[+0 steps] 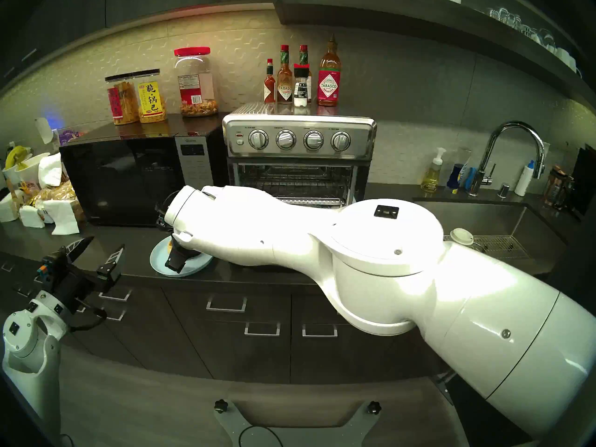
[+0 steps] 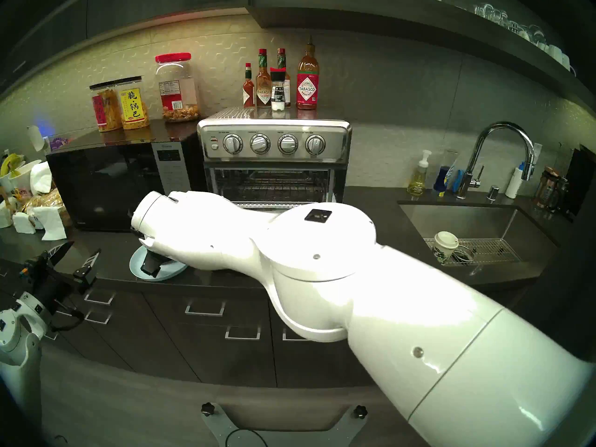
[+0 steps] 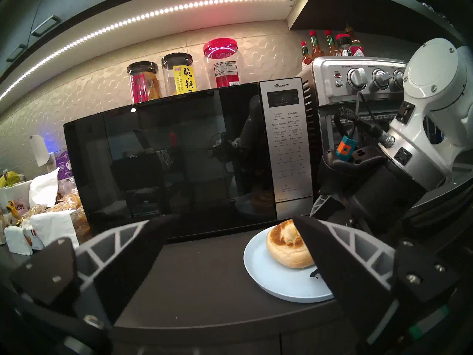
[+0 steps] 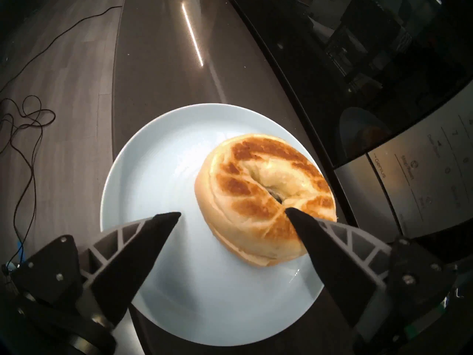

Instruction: Open the oven and place the bagel inside on the rack

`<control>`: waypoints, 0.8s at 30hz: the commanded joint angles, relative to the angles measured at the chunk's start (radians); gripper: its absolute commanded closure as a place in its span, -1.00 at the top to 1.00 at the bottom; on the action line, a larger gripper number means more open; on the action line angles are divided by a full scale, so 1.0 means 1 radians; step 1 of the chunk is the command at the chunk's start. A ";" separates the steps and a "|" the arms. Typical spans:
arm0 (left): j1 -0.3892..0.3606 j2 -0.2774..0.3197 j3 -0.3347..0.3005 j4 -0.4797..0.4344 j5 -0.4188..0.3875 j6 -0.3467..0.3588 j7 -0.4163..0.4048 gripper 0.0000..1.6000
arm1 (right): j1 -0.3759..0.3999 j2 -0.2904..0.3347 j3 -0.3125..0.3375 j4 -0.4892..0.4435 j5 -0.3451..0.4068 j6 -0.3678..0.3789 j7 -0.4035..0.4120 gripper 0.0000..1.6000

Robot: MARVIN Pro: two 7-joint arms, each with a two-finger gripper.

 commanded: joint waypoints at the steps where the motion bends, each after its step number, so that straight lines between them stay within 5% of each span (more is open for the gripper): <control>1: -0.001 0.002 -0.007 -0.017 0.001 -0.003 0.000 1.00 | 0.032 -0.001 0.021 -0.038 -0.020 -0.003 -0.008 1.00; 24: -0.001 0.002 -0.007 -0.017 0.001 -0.003 -0.001 1.00 | -0.002 -0.001 0.066 -0.027 -0.070 -0.011 -0.027 1.00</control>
